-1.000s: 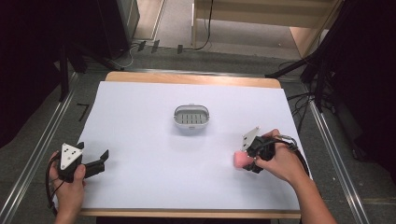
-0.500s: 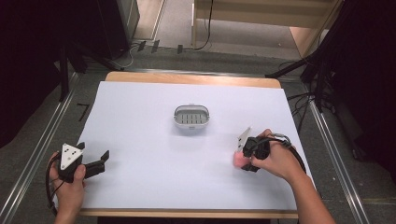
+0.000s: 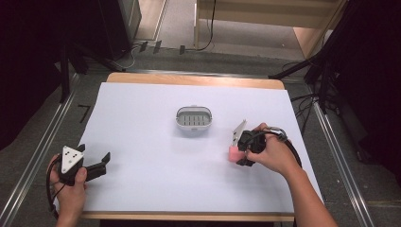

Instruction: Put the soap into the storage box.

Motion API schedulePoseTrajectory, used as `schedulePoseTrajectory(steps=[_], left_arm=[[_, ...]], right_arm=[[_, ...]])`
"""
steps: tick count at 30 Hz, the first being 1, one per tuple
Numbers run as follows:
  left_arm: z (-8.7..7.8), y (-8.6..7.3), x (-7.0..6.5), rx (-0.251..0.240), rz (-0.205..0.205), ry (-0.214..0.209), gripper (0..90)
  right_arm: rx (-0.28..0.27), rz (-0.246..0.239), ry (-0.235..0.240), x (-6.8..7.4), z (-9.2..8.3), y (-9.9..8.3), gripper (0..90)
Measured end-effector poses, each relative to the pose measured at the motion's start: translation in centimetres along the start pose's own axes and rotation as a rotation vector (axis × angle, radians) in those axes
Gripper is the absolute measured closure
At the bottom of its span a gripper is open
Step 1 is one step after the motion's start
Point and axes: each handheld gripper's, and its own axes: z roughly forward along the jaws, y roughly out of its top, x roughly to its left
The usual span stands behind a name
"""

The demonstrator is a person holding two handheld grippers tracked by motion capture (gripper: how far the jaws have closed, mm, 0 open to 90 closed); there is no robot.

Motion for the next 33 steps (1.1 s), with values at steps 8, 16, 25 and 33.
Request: schedulePoseTrajectory(steps=[8,16,25,33], left_arm=[[-0.1,-0.1,0.0,-0.011,-0.002,0.004,9.3],[-0.2,-0.1,0.0,-0.01,-0.004,-0.001,9.4],[-0.1,-0.1,0.0,-0.01,0.006,-0.003,9.4],[-0.1,-0.1,0.0,-0.013,0.009,-0.007,9.4]], right_arm=[[-0.007,-0.023,0.001,-1.0,-0.9,2.7,38.6],[-0.02,-0.051,-0.008,-1.7,-1.3,5.1,38.6],[-0.022,-0.071,-0.004,-2.7,-1.6,7.9,38.5],[-0.024,-0.094,0.001,-3.8,-1.6,9.9,38.5]])
